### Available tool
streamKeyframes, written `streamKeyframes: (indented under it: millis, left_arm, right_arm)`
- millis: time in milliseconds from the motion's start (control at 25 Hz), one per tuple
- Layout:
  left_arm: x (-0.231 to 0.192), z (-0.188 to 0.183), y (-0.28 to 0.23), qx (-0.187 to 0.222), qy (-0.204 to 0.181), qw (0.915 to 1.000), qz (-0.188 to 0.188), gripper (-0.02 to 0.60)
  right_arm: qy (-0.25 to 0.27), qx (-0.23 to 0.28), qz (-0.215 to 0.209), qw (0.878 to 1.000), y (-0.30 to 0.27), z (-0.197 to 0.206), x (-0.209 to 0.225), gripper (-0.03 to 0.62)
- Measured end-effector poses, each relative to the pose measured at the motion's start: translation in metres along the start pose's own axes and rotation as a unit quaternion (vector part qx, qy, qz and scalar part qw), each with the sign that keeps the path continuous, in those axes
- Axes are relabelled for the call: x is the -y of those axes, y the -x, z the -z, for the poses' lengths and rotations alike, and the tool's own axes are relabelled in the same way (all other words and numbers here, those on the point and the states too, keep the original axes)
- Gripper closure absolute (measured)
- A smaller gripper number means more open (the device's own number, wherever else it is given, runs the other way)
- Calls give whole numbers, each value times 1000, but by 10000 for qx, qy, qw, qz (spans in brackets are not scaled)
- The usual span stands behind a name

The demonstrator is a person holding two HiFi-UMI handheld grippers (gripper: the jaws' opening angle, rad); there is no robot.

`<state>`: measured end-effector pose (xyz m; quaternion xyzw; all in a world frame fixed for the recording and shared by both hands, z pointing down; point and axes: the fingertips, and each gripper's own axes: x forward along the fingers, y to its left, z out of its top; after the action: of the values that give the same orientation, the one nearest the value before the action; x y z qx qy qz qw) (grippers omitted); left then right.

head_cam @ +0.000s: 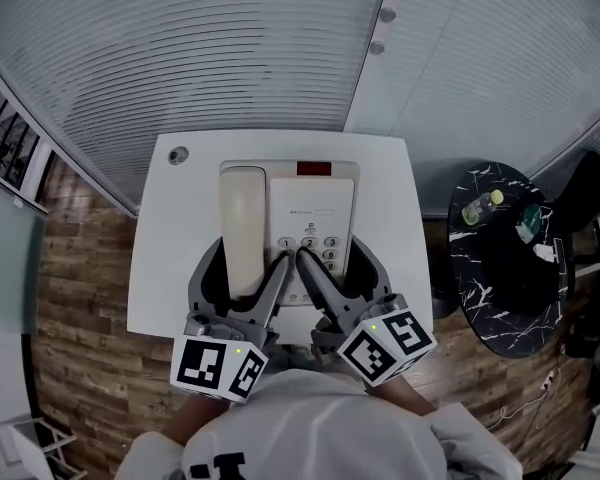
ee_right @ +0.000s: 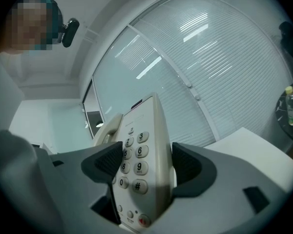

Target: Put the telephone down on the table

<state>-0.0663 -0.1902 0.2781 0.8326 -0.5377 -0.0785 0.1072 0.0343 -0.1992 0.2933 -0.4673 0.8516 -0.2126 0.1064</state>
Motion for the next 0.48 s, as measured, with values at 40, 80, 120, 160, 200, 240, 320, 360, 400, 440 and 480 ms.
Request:
streamKeyframes:
  millis: [40, 80, 120, 160, 200, 240, 320, 360, 400, 440, 480]
  left_arm:
    - [-3, 3, -2, -29, 26, 10000, -8, 229]
    - [-5, 5, -3, -60, 51, 10000, -17, 229]
    - [-7, 8, -5, -92, 71, 9999, -25, 229]
    - [-8, 11, -6, -124, 88, 9999, -29, 229]
    - [-10, 14, -7, -153, 102, 9998, -30, 229]
    - [-11, 16, -9, -180, 116, 9998, -28, 229]
    - [-14, 21, -12, -232, 140, 9996, -19, 229]
    - [-16, 24, -14, -265, 159, 9995, -13, 229]
    - [-17, 28, -16, -307, 190, 9993, -8, 229]
    - [-18, 32, -18, -357, 232, 9991, -4, 229]
    - [-19, 37, -19, -407, 270, 9988, -3, 229]
  right_arm:
    - [-11, -26, 16, 10000, -2, 2, 2, 269]
    - [-25, -60, 32, 10000, -5, 5, 4, 269]
    - [-43, -98, 49, 9999, -6, 7, 6, 269]
    - [-59, -133, 66, 9999, -8, 10, 7, 269]
    - [-72, -160, 84, 9998, -9, 12, 9, 269]
    - [-83, -179, 102, 9998, -10, 14, 11, 269]
    - [-107, -213, 137, 9996, -13, 18, 15, 269]
    - [-118, -239, 156, 9995, -14, 20, 18, 269]
    - [-128, -272, 179, 9994, -15, 23, 21, 269]
    - [-138, -307, 209, 9992, -16, 26, 24, 269]
    - [-152, -340, 245, 9990, -16, 29, 27, 269]
